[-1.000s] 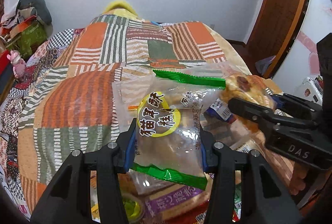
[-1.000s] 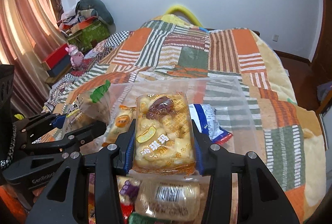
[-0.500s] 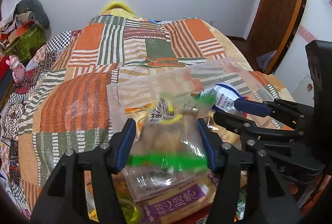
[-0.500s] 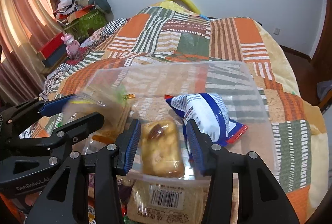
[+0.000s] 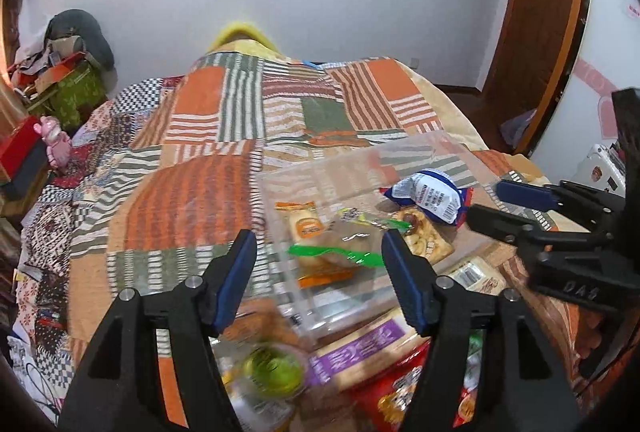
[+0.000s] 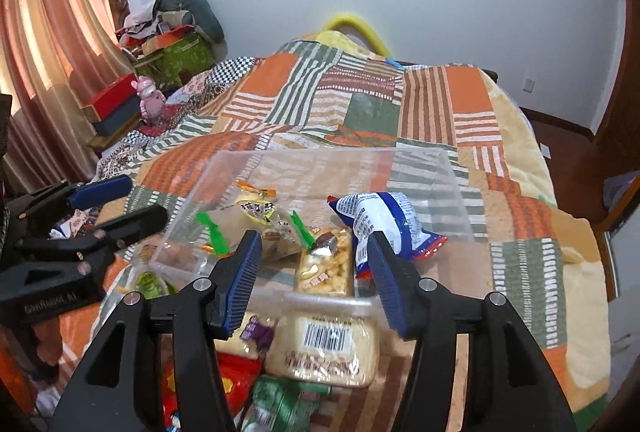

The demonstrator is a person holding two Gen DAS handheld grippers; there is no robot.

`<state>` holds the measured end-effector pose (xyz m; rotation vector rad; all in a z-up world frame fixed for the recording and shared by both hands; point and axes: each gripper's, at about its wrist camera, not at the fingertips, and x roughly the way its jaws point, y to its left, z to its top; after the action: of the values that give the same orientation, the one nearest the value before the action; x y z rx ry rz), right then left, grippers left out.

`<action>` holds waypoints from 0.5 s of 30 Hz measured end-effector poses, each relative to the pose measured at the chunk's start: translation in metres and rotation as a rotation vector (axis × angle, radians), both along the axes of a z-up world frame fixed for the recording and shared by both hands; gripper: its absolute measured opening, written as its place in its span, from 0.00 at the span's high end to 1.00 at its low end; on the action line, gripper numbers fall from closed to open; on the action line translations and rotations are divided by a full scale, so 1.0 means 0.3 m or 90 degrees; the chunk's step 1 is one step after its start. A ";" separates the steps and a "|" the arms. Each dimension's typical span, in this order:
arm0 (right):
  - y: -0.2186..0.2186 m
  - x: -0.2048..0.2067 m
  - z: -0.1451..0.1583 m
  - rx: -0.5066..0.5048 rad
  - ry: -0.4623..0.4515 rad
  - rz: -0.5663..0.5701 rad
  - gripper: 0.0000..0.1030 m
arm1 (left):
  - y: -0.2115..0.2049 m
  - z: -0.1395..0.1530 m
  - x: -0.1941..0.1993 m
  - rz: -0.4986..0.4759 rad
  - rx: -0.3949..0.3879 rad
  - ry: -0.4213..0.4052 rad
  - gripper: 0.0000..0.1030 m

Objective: Organize snacks
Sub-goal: 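Lower both snacks into the clear box and open both tools, then grasp the green jelly cup with the left tool while the right tool grasps the square bread loaf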

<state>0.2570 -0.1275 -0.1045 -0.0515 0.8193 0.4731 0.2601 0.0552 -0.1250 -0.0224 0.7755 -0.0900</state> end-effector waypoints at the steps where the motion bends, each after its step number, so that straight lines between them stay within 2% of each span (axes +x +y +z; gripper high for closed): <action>1: -0.006 -0.010 0.005 0.000 -0.002 -0.002 0.47 | 0.014 0.004 -0.010 0.005 0.002 0.000 0.35; 7: -0.030 -0.054 -0.012 -0.005 0.003 -0.011 0.38 | 0.123 -0.023 -0.059 0.046 0.012 0.027 0.34; 11: -0.040 -0.071 -0.051 -0.013 0.023 -0.016 0.36 | 0.170 -0.090 -0.093 0.060 0.016 0.059 0.34; 15: -0.043 -0.088 -0.098 -0.027 0.046 -0.016 0.31 | 0.176 -0.164 -0.116 0.050 0.001 0.096 0.34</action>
<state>0.2306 -0.1404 -0.1339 -0.0640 0.8998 0.4353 0.2252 0.1080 -0.1741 -0.0583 0.9241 -0.0124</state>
